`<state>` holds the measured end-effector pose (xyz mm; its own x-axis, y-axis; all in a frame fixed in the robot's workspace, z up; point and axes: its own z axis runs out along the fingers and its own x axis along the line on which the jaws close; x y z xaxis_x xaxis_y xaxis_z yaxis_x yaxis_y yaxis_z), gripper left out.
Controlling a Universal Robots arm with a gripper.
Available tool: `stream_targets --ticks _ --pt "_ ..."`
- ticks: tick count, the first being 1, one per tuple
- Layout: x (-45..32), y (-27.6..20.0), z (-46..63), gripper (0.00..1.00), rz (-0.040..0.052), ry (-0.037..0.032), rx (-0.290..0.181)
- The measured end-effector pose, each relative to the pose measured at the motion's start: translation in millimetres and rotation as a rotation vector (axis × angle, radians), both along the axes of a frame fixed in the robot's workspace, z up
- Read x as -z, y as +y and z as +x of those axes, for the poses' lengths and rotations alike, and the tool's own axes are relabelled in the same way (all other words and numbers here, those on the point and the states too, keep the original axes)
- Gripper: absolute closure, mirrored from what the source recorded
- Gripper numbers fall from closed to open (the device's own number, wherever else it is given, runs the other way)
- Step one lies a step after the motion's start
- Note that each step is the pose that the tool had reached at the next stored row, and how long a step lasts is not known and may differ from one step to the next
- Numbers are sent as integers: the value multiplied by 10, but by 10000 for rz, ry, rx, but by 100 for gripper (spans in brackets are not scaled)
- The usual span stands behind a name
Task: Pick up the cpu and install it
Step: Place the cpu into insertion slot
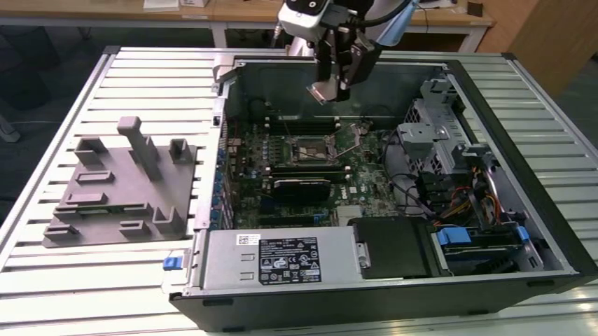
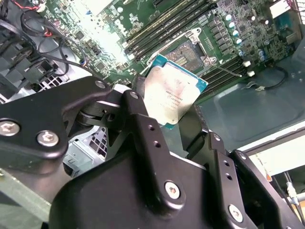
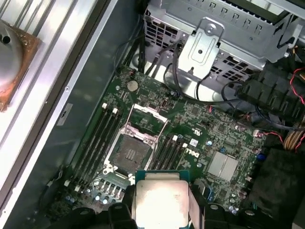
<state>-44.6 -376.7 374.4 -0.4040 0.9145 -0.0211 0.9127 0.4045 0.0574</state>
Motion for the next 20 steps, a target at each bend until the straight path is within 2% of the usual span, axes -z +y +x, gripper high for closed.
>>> stream_targets --ticks 5,7,20 --pt "51 24 0 47 0 3 1" --pt "77 34 1 47 2 3 149" --pt "221 35 1 47 0 4 2510"
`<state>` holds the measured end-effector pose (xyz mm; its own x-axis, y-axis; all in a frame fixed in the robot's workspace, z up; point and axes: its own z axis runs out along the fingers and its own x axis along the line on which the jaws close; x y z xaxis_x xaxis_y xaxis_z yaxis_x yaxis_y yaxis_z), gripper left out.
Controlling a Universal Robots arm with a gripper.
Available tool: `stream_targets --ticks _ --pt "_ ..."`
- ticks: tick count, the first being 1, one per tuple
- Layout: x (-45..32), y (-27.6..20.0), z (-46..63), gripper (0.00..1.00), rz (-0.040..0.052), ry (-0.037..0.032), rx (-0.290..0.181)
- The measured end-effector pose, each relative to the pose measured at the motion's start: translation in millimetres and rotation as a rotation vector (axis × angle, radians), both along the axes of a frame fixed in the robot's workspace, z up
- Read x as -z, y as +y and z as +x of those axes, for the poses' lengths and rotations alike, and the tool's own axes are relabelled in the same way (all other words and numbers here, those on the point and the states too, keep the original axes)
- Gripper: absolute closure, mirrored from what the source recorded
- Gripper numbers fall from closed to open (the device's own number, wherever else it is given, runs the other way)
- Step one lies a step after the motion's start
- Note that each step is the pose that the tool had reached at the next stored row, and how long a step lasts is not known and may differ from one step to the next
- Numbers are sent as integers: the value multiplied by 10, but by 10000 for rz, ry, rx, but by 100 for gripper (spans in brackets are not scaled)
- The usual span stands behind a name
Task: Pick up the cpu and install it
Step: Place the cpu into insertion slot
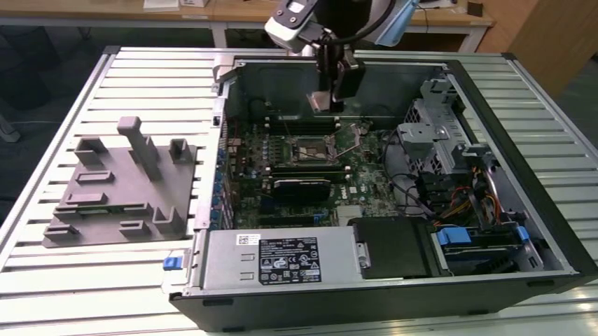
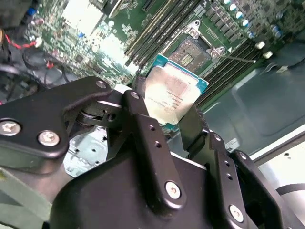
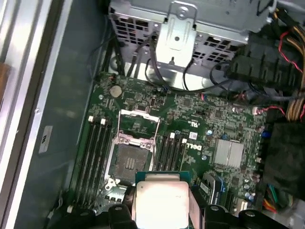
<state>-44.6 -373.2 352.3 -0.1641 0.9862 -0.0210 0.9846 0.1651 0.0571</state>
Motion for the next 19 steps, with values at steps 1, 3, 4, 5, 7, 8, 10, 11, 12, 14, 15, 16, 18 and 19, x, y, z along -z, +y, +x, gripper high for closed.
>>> stream_targets --ticks 1,3,4,5,7,8,10,11,12,14,15,16,18,19 --pt "5 0 0 47 0 0 168" --pt "10 10 -1 47 1 -1 382" --pt "11 26 -1 47 0 0 400" --pt "12 41 0 47 -1 0 410" --pt "20 69 0 47 1 -1 450" --pt "26 76 0 47 2 -1 512" --pt "39 79 0 47 2 -1 758" --pt "45 79 0 47 1 -1 907" --pt "53 81 0 47 0 -1 1033" --pt "74 96 -1 47 1 -1 1158" --pt "86 111 0 47 0 0 1185" --pt "99 132 0 47 -1 -1 1203" --pt "128 181 0 47 1 -1 1225" --pt "145 202 0 47 0 -1 1231"
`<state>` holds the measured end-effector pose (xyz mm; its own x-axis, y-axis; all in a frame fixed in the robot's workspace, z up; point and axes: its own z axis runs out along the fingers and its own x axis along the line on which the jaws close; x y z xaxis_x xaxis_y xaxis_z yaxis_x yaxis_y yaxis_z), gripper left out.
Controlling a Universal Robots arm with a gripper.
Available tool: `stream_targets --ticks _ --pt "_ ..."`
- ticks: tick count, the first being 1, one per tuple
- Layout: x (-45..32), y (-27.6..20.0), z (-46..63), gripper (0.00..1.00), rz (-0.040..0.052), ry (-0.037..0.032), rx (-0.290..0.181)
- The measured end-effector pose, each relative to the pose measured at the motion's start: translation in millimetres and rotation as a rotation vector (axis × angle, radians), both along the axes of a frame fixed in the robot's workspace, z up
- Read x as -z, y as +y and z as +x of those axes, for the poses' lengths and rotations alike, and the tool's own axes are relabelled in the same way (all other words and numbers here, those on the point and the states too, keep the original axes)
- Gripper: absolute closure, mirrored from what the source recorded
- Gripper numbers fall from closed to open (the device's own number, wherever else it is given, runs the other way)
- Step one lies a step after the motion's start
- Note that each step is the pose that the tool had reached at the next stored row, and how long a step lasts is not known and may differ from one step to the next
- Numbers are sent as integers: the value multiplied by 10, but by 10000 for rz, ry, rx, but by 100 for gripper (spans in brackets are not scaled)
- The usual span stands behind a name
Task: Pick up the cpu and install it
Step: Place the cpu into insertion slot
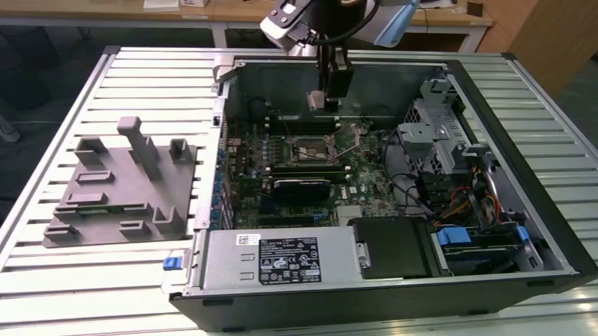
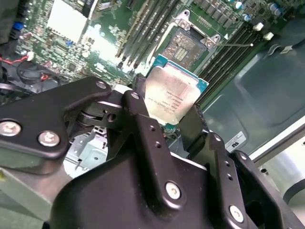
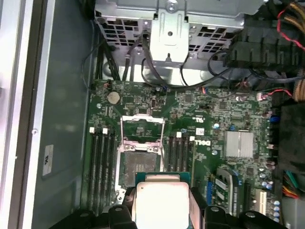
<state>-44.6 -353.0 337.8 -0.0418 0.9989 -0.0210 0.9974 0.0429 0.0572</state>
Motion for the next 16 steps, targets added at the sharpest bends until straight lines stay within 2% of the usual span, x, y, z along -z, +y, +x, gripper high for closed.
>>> stream_targets --ticks 3,9,16 --pt "54 31 0 47 2 -1 0" --pt "160 43 1 47 2 0 0" --pt "183 43 3 47 13 0 0"
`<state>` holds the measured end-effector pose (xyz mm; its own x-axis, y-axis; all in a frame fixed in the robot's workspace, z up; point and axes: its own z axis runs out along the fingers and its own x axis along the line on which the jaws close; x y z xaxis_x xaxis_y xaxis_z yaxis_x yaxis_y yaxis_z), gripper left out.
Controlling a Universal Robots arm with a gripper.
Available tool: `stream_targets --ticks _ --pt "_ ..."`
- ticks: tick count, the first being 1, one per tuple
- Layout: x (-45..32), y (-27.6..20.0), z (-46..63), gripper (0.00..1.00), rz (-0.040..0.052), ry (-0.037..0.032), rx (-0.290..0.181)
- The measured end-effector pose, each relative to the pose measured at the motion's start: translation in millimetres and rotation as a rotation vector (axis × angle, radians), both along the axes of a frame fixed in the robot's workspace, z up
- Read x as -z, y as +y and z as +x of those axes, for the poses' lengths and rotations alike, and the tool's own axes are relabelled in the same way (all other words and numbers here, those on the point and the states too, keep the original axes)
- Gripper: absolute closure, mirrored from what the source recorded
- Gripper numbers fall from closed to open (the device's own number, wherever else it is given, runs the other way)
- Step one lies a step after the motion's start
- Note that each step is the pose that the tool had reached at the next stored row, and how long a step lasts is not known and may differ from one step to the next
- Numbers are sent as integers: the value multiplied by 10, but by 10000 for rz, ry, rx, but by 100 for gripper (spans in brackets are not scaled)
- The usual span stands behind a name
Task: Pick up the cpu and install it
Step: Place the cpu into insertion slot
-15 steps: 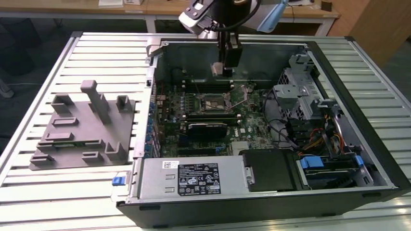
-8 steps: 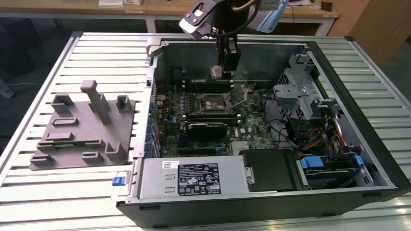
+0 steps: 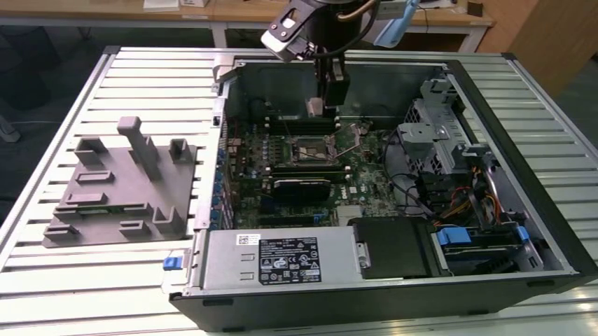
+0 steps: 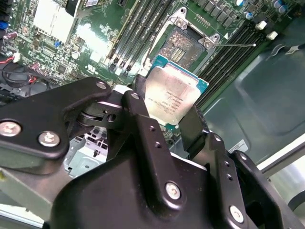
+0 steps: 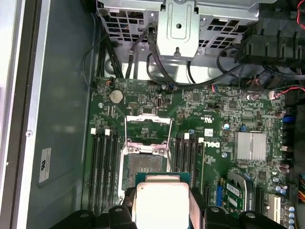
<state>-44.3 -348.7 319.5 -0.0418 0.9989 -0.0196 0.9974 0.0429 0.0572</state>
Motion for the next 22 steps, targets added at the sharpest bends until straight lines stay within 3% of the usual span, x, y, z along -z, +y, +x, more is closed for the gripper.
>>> stream_targets --ticks 11,22 --pt "40 0 0 47 0 -1 -1" --pt "156 0 0 47 7 -1 0"
